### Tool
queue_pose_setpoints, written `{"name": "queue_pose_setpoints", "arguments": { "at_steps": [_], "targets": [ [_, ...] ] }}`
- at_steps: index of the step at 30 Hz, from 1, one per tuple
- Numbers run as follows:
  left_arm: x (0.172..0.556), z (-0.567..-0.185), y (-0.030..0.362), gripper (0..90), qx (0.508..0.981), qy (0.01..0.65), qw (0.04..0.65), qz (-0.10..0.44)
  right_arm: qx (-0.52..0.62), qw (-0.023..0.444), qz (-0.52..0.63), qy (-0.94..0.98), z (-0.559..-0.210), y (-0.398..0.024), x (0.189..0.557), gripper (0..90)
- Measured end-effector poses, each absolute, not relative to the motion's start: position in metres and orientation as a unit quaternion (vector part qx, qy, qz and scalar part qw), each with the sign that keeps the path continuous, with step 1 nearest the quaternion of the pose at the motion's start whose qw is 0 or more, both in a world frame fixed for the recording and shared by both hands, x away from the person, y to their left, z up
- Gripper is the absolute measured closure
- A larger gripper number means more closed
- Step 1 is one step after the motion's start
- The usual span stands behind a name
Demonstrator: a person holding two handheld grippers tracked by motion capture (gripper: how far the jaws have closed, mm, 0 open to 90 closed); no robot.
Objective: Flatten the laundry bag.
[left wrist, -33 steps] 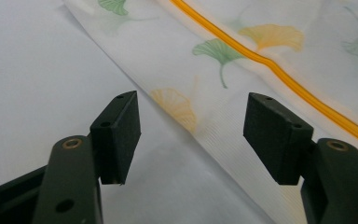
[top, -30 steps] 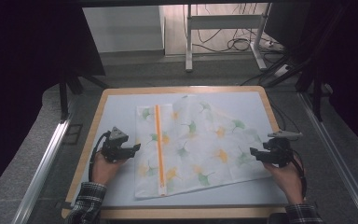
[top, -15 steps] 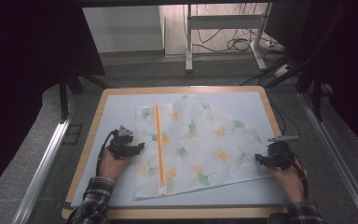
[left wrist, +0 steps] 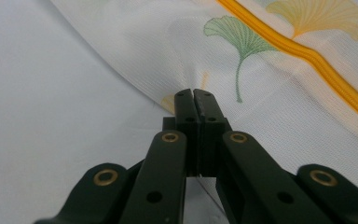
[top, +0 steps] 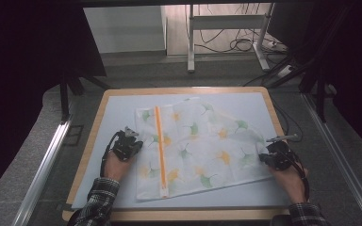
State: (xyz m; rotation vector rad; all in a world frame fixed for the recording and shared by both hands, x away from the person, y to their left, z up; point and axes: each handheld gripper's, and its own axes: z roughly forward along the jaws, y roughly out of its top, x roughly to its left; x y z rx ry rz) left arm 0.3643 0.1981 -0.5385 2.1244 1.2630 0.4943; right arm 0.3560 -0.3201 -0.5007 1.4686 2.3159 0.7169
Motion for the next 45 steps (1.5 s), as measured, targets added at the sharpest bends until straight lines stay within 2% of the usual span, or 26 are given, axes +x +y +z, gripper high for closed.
{"name": "queue_pose_setpoints", "arguments": {
  "at_steps": [9,17,25,27,28,30,32,33,34,39,40,45],
  "targets": [
    [0.339,-0.531,0.203,90.0,0.821,0.453,0.305,0.164,0.509,0.180,0.294,0.789,-0.484,-0.328,0.372,88.9],
    [0.294,-0.520,0.198,90.0,0.848,0.403,0.301,0.164,0.508,0.204,0.313,0.776,-0.475,-0.321,0.398,88.6],
    [0.252,-0.520,0.187,90.0,0.865,0.378,0.315,0.105,0.500,0.217,0.324,0.773,-0.468,-0.296,0.426,88.5],
    [0.242,-0.522,0.177,89.5,0.880,0.352,0.309,0.081,0.491,0.211,0.324,0.781,-0.468,-0.285,0.435,86.7],
    [0.240,-0.520,0.176,88.3,0.879,0.348,0.314,0.084,0.487,0.209,0.317,0.787,-0.470,-0.281,0.437,80.0],
    [0.241,-0.513,0.179,73.1,0.871,0.345,0.336,0.096,0.486,0.231,0.300,0.787,-0.470,-0.276,0.437,64.0],
    [0.249,-0.501,0.191,60.3,0.849,0.367,0.362,0.118,0.490,0.240,0.303,0.782,-0.467,-0.277,0.433,51.8],
    [0.249,-0.501,0.191,56.4,0.849,0.367,0.362,0.118,0.490,0.240,0.303,0.782,-0.467,-0.277,0.433,51.8],
    [0.261,-0.494,0.202,52.0,0.831,0.386,0.375,0.142,0.494,0.240,0.305,0.778,-0.463,-0.281,0.426,44.4],
    [0.295,-0.503,0.222,44.1,0.816,0.420,0.357,0.173,0.499,0.231,0.314,0.774,-0.460,-0.293,0.402,42.1],
    [0.314,-0.512,0.230,42.9,0.813,0.435,0.340,0.187,0.501,0.210,0.316,0.778,-0.465,-0.298,0.389,41.3],
    [0.339,-0.521,0.244,37.6,0.799,0.462,0.334,0.193,0.504,0.164,0.301,0.793,-0.486,-0.299,0.359,37.5]
  ]
}}
